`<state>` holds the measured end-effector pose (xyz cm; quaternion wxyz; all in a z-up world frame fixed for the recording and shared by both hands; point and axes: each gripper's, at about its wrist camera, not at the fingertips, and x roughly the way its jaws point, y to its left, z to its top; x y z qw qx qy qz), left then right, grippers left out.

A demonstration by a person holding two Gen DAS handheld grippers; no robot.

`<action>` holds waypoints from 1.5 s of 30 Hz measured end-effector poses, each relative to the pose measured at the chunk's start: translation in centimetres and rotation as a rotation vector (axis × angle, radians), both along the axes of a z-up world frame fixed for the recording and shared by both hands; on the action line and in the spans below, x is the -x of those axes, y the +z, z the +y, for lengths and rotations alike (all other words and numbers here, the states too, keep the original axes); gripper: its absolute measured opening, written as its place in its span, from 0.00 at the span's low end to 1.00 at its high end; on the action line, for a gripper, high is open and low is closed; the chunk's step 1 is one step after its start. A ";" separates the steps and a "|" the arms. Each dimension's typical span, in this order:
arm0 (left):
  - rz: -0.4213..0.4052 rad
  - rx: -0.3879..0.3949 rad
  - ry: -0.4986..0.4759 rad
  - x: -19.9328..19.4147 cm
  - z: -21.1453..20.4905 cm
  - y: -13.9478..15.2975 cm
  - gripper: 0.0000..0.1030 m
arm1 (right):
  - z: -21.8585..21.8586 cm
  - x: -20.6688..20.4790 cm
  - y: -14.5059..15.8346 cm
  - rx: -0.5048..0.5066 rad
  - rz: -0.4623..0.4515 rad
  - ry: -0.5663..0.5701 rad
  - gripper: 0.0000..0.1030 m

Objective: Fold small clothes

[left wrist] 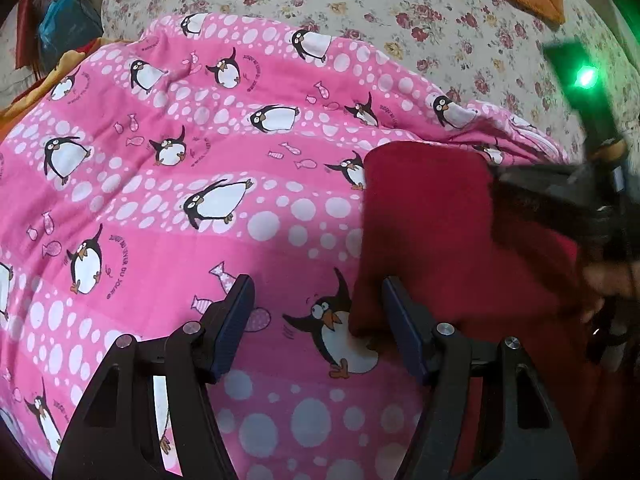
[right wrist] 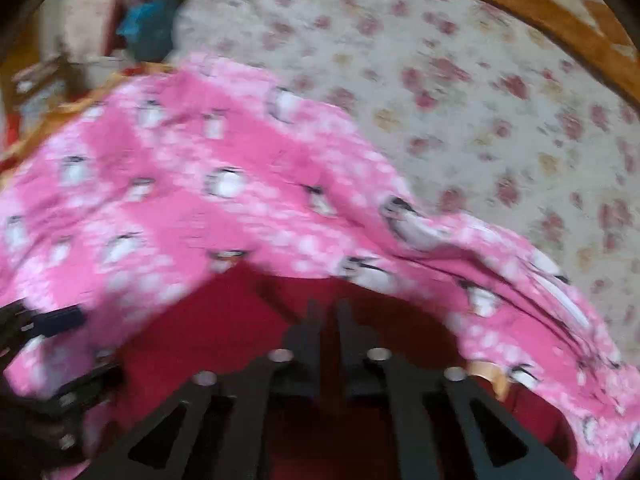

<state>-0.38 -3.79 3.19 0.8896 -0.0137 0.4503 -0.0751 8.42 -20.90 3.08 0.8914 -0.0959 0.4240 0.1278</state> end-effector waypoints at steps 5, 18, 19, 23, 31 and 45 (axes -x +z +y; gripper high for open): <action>-0.011 0.007 0.000 0.1 0.2 0.4 0.64 | -2.5 0.5 -0.3 -0.128 0.073 -0.076 0.06; -0.107 0.035 -0.106 1.9 -2.1 2.3 0.64 | -4.9 8.1 -0.6 -0.250 0.123 -0.130 0.69; -0.112 0.037 -0.119 2.1 -2.4 2.4 0.64 | -6.0 9.2 0.5 -0.288 0.101 -0.147 0.69; -0.121 0.036 -0.141 2.6 -3.1 2.5 0.64 | -9.6 13.2 2.4 -0.321 0.059 -0.185 0.69; -0.106 0.047 -0.128 3.0 -3.3 2.3 0.64 | -17.2 16.2 -0.9 -0.167 0.166 -0.361 0.62; -0.108 0.035 -0.148 2.7 -4.0 2.2 0.64 | -22.3 14.9 0.9 -0.177 0.105 -0.436 0.66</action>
